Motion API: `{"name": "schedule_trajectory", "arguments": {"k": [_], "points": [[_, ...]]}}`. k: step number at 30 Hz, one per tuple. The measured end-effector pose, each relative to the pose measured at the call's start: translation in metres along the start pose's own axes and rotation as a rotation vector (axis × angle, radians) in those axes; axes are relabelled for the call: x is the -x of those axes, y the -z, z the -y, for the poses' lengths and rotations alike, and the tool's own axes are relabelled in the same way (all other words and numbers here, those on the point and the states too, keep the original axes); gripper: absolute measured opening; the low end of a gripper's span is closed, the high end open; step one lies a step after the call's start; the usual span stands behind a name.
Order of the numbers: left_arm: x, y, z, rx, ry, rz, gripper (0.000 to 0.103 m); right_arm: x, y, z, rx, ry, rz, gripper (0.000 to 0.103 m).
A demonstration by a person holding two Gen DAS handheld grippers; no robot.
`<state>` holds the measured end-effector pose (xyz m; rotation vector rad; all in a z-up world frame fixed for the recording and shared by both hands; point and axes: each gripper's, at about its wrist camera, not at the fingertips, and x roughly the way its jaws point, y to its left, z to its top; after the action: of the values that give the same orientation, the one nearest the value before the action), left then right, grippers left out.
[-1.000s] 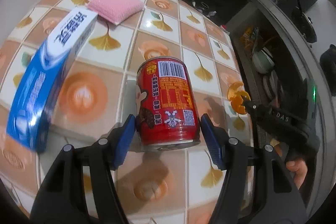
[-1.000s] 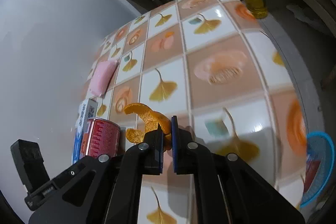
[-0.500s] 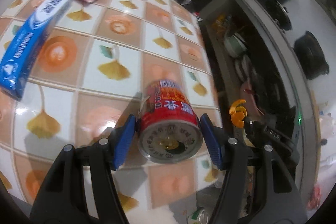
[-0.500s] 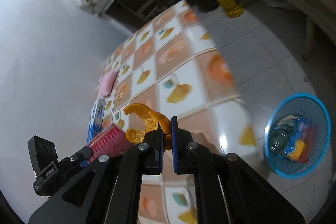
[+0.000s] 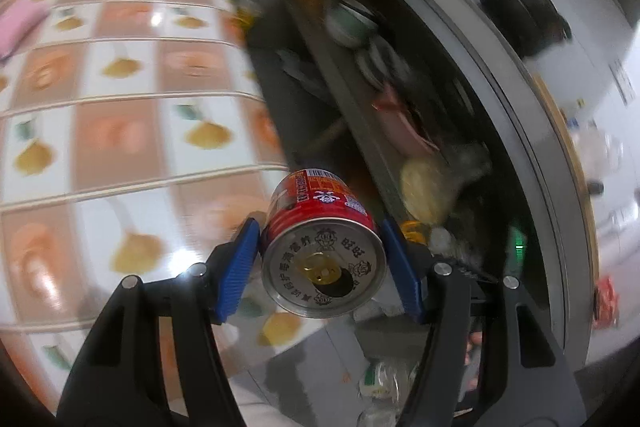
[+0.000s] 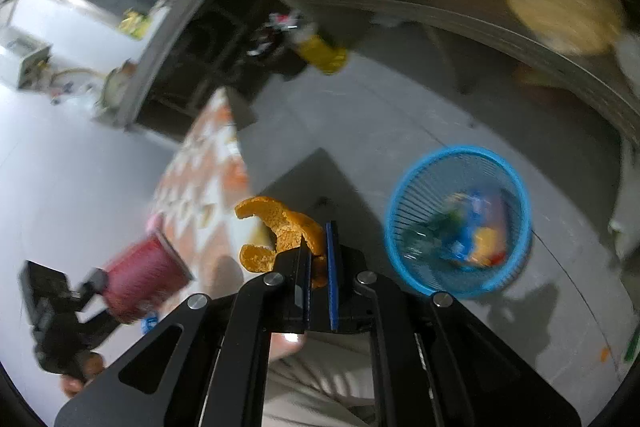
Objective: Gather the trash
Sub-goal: 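Carry the can and peel over the wastebasket and open both grippers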
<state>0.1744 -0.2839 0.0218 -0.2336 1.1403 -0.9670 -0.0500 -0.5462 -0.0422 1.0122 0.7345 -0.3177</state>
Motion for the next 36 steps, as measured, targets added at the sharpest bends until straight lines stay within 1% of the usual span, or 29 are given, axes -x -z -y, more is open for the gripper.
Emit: {"name": "schedule_trajectory", "arguments": {"k": [3,8,12,15,17,19,21,22,25,29,36], "points": [[-0.032,-0.001,0.031,-0.07,0.018,-0.067,0.059,-0.004,0.007,0.026,-0.055,0.027,-0.008,0.007],[-0.085,0.005,0.06,-0.124,0.024,-0.187,0.059,-0.023,0.018,0.064,-0.14,0.076,-0.043,0.007],[-0.134,0.011,0.075,-0.156,-0.007,-0.283,0.059,-0.042,0.019,0.089,-0.189,0.114,-0.072,0.007],[-0.165,0.011,0.079,-0.172,-0.041,-0.325,0.059,-0.053,0.015,0.099,-0.197,0.138,-0.079,0.007],[-0.183,0.009,0.083,-0.182,-0.062,-0.338,0.059,-0.064,0.008,0.106,-0.195,0.149,-0.086,0.008],[-0.2,0.006,0.085,-0.186,-0.064,-0.351,0.06,-0.074,0.002,0.111,-0.18,0.167,-0.087,0.011],[-0.215,0.004,0.085,-0.189,-0.078,-0.362,0.06,-0.086,-0.003,0.117,-0.154,0.186,-0.091,0.021],[-0.222,0.004,0.084,-0.187,-0.082,-0.36,0.061,-0.091,-0.005,0.12,-0.151,0.195,-0.095,0.029],[-0.223,0.003,0.077,-0.172,-0.086,-0.344,0.062,-0.098,-0.006,0.13,-0.164,0.222,-0.096,0.03],[-0.205,-0.001,0.066,-0.141,-0.079,-0.316,0.062,-0.093,-0.003,0.134,-0.173,0.211,-0.081,0.03],[-0.152,-0.008,0.059,-0.136,-0.065,-0.209,0.062,-0.068,0.004,0.119,-0.139,0.202,-0.049,0.03]]}}
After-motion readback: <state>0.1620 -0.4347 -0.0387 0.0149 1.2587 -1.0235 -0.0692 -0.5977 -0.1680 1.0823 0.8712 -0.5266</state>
